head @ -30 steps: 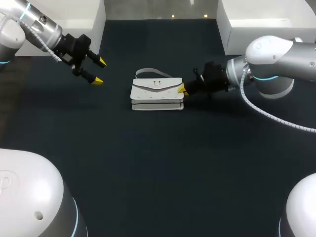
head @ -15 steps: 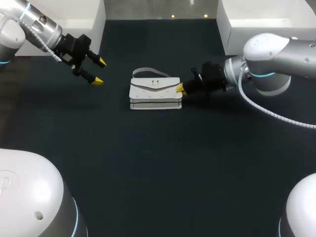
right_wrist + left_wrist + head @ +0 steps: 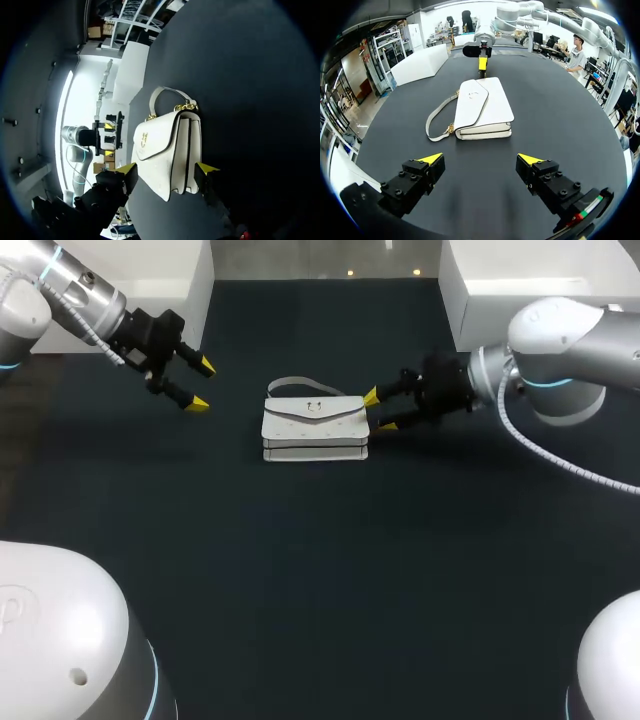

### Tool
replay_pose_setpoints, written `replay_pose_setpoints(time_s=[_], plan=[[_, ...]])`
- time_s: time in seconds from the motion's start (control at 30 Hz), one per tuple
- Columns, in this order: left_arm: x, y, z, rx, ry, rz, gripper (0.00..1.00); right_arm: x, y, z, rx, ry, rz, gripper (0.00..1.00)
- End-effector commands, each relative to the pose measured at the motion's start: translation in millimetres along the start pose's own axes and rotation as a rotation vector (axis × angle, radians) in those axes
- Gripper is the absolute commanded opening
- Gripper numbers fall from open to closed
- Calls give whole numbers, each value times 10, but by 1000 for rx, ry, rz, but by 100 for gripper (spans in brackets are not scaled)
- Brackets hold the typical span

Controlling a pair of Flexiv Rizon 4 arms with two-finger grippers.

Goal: Pick up the bag, open it, inspect its contents, close it, and place it on the opposite side

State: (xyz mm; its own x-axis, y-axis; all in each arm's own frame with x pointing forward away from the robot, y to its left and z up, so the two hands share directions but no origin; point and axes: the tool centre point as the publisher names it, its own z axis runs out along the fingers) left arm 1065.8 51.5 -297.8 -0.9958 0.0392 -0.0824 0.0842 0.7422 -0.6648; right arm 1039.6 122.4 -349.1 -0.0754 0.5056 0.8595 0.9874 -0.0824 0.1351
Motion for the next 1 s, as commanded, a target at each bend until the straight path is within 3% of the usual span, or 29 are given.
replay_pose_setpoints(time_s=[0.03, 0.23, 0.47, 0.5, 0.57, 1.0], plan=[[-14, 11, 9, 3, 1, 1, 100, 375, -70, -219, 4, -166, -122, 100], [-14, 11, 9, 3, 1, 1, 100, 658, -41, -289, 24, -353, -352, 100], [-14, 11, 9, 3, 1, 1, 100, 767, 18, -329, 76, -522, -549, 100], [-14, 11, 9, 3, 1, 1, 100, 774, 27, -336, 101, -559, -596, 100], [-14, 11, 9, 3, 1, 1, 100, 709, -18, -358, 287, -647, -708, 100], [-14, 11, 9, 3, 1, 1, 100, 709, -18, -358, 287, -647, -708, 100]])
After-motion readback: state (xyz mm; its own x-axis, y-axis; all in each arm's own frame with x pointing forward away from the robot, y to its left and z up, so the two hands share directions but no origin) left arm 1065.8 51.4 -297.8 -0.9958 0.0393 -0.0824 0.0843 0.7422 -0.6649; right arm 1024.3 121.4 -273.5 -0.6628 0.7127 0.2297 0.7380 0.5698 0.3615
